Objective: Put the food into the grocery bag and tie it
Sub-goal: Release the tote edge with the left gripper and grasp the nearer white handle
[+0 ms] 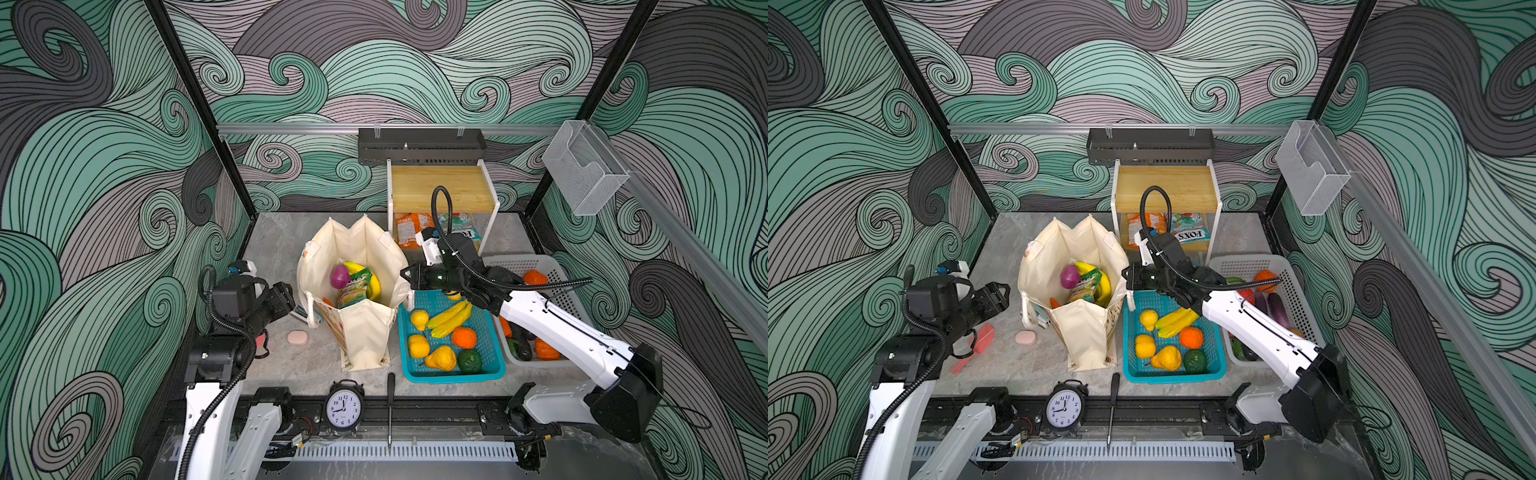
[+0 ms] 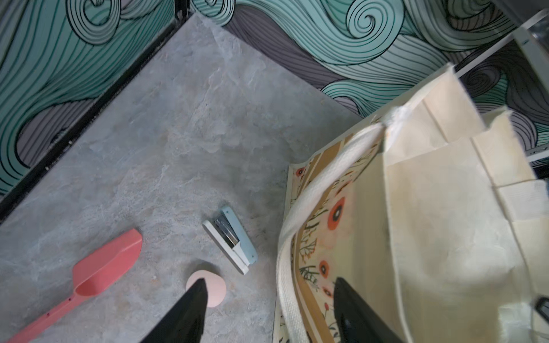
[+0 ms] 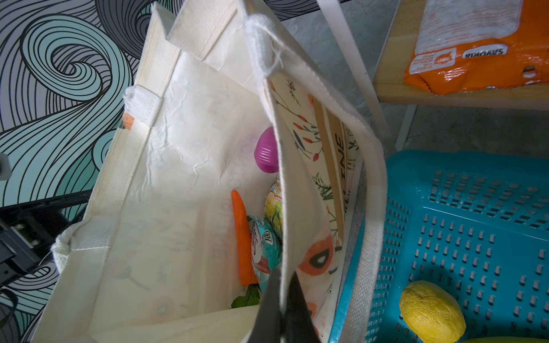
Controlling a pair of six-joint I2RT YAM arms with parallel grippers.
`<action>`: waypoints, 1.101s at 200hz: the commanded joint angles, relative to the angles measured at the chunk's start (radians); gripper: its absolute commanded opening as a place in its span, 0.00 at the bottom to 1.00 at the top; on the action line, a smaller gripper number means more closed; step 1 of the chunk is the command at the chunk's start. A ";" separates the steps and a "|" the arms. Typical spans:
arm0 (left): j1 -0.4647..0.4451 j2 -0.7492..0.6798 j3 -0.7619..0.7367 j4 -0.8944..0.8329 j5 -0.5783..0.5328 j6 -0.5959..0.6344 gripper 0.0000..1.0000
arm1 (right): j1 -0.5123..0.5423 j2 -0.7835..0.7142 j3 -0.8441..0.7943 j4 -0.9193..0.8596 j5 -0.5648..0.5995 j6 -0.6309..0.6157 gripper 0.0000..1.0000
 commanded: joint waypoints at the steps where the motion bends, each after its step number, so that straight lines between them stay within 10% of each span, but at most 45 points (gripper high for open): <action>1: 0.011 -0.021 -0.088 0.076 0.115 -0.097 0.66 | -0.007 -0.014 -0.013 0.004 -0.005 -0.007 0.00; 60: 0.012 -0.017 -0.313 0.392 0.321 -0.259 0.70 | -0.007 -0.006 -0.013 0.004 -0.010 -0.006 0.00; 102: 0.013 -0.008 -0.287 0.361 0.273 -0.234 0.13 | -0.007 0.002 -0.011 0.004 -0.013 -0.006 0.00; 123: 0.018 -0.025 -0.193 0.233 0.173 -0.153 0.00 | -0.006 0.005 -0.011 0.004 -0.010 -0.011 0.00; 186: 0.044 -0.038 0.052 0.034 0.101 -0.055 0.00 | -0.009 0.009 -0.001 -0.010 0.001 -0.028 0.00; 220: 0.045 0.008 0.172 0.072 0.256 -0.066 0.21 | -0.009 0.015 0.002 -0.016 0.001 -0.033 0.00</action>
